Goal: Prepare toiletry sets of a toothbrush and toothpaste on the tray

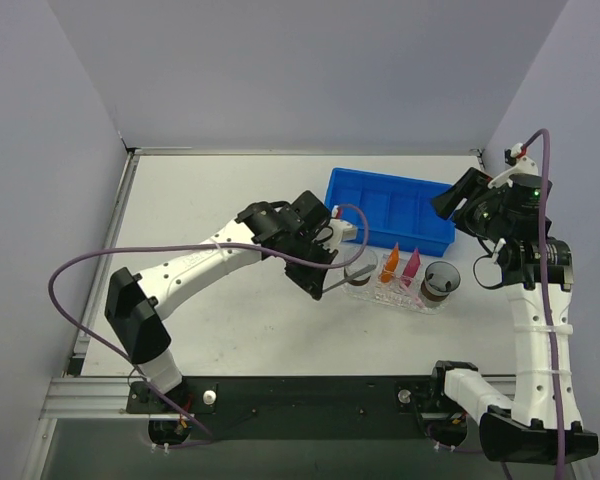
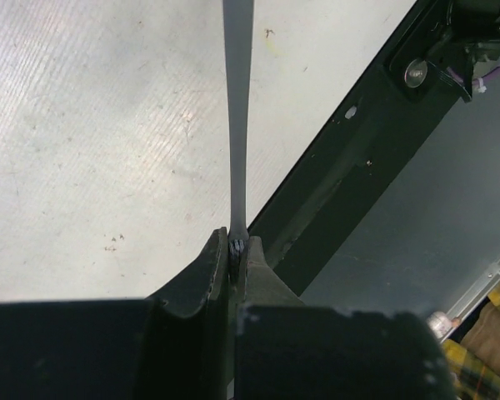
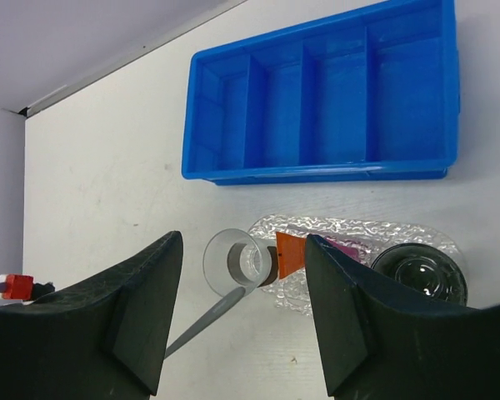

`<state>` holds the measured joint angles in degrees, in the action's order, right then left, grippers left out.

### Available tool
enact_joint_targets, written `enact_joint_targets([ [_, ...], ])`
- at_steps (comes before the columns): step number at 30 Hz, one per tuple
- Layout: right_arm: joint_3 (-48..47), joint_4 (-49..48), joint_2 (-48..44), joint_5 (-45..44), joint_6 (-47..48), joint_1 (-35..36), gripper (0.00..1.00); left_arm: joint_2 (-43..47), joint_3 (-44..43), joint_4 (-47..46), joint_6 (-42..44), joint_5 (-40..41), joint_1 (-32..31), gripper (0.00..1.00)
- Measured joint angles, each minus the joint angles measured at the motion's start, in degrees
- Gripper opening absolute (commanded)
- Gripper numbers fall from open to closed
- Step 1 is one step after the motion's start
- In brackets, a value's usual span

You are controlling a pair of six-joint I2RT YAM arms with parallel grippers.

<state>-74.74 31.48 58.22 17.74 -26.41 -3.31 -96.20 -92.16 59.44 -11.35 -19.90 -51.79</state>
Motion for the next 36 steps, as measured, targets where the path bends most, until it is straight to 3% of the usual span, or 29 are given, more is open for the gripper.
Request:
enact_joint_targets([
  [22,-1.6,1.5,-1.6,-5.5,2.5,0.0,0.56,-14.0,-20.6,12.1,3.1,10.1,-7.4,0.0],
  [36,-0.3,2.1,-2.7,-5.5,2.5,0.0,0.57,-17.7,-25.3,15.2,2.9,12.0,-8.5,0.0],
])
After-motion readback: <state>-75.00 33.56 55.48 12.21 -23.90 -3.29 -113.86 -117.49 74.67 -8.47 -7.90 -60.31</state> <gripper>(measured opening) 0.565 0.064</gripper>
